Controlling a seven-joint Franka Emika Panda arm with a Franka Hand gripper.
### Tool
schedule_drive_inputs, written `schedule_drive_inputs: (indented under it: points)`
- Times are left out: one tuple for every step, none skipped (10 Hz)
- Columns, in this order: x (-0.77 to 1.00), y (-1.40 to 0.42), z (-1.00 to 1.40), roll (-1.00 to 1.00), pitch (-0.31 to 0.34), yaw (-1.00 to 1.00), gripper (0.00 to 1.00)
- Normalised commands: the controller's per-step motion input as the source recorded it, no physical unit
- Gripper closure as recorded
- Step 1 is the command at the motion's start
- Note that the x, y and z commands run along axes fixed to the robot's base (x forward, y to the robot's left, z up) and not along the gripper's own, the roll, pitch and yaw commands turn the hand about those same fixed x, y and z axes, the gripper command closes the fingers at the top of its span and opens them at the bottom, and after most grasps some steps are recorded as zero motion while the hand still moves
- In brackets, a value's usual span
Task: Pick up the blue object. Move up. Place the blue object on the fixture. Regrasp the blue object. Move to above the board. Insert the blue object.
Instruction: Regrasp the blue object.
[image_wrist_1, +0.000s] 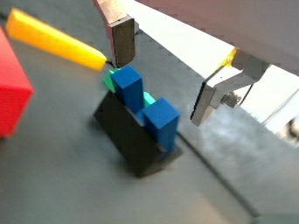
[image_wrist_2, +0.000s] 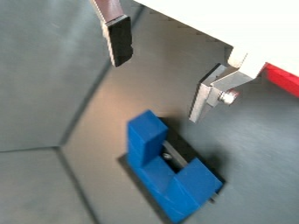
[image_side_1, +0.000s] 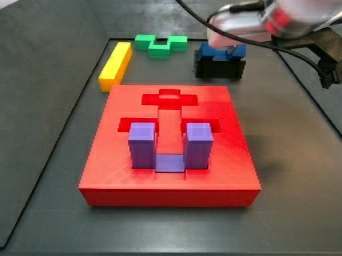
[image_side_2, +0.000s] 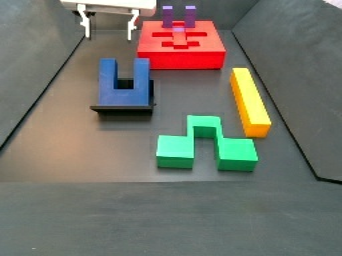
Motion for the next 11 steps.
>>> schedule_drive_inputs:
  points:
    - [0.11, 0.00, 0.00, 0.55, -0.871, 0.00, 0.00]
    - [0.30, 0.04, -0.11, 0.28, -0.471, 0.00, 0.00]
    - [0.13, 0.04, -0.07, -0.15, 0.000, 0.00, 0.00]
    - [0.14, 0.04, 0.00, -0.28, 0.154, -0.02, 0.00]
    - [0.19, 0.01, 0.00, -0.22, 0.154, 0.00, 0.00]
    - [0.00, 0.04, 0.00, 0.00, 0.000, 0.00, 0.00]
    - [0.00, 0.01, -0.02, 0.05, 0.037, 0.00, 0.00]
    - [-0.01, 0.00, 0.00, 0.14, 0.026, 0.09, 0.00]
    - [-0.08, 0.00, -0.03, 0.36, 0.294, 0.13, 0.00]
    - [0.00, 0.09, 0.00, 0.40, 0.703, 0.01, 0.00]
    - [0.00, 0.11, 0.00, 0.37, 0.777, 0.00, 0.00]
